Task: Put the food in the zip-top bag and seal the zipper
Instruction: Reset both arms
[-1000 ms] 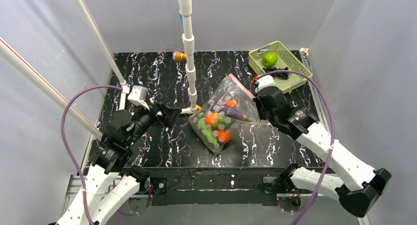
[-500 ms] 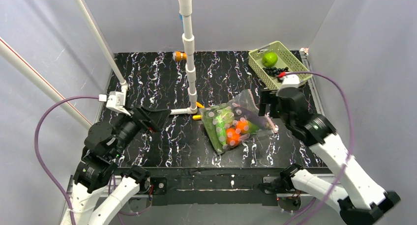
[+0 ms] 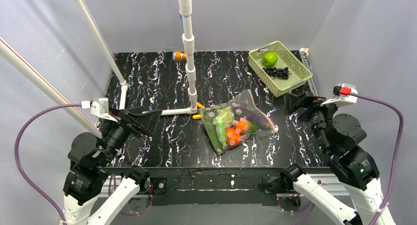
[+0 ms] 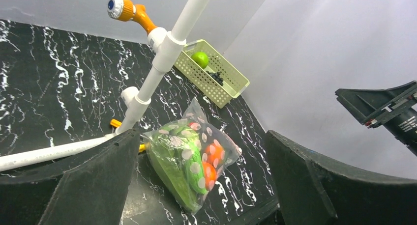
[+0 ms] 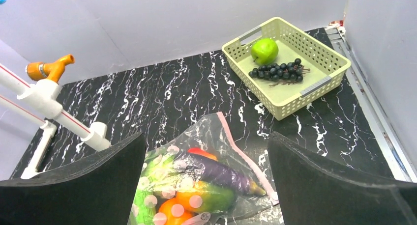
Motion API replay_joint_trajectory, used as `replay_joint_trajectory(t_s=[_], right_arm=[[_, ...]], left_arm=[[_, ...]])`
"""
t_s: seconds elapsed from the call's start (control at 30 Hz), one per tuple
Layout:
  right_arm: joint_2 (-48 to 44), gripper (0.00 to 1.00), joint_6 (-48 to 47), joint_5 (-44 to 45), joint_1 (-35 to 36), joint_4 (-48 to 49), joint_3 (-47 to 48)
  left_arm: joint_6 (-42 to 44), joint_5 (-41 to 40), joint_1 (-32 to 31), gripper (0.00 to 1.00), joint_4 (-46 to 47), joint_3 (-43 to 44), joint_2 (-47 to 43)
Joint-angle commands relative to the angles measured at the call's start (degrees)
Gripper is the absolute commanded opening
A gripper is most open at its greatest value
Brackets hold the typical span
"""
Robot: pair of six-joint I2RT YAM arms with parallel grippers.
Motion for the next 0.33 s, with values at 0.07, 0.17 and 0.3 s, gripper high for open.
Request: replay_joint_trajectory(t_s=[0.07,0.17,0.3], right_arm=[[-0.66,0.98,0.88,2.86,-0.22,0.97,3.48],[-0.90,0.98,1.29,2.83,-0.22,1.04,3.60],[-0.23,0.98,1.63,3.29,-0.21,0.62,4.04]], left_arm=[[2.70,-2.54,0.17,0.98,-0.64,2.13,-1.57],[2.86,-2.41,0.17,0.98,-0.84,2.28,-1.53],[2.87,-2.31,0.17,0.98,-1.02,1.98,-1.55]])
